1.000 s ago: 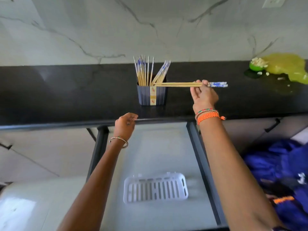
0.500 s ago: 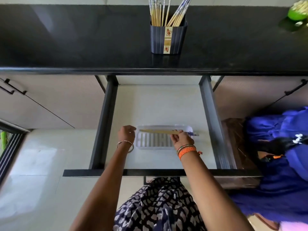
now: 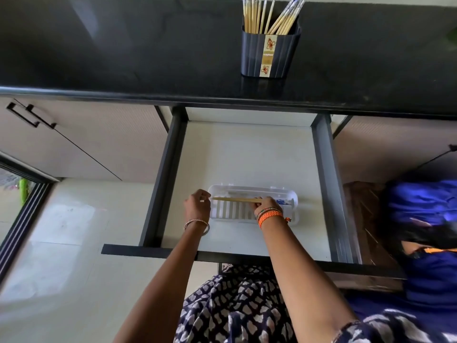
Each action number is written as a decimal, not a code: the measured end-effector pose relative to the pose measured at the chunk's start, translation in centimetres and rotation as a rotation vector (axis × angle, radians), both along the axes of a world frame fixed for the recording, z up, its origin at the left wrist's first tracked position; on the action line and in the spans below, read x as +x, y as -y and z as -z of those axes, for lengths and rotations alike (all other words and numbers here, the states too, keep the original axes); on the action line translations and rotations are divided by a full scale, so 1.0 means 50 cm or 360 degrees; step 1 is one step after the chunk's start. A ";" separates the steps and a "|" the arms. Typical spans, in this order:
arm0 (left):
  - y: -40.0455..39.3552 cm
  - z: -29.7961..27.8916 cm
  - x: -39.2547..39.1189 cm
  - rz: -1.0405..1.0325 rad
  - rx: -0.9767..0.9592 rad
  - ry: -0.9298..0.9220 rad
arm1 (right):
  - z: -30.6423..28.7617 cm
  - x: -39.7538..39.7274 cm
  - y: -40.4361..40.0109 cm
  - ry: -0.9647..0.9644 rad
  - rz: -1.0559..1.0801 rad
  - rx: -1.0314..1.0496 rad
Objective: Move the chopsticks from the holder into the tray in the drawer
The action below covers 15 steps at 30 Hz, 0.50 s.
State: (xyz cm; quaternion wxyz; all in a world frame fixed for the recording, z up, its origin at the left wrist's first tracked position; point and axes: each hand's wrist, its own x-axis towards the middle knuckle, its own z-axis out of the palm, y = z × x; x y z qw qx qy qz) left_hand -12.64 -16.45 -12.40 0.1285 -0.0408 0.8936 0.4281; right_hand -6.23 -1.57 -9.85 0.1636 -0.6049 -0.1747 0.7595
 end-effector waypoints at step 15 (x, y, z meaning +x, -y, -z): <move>-0.004 -0.002 0.000 -0.0001 -0.0032 -0.0017 | 0.057 -0.003 -0.023 0.0039 -0.0223 -0.0140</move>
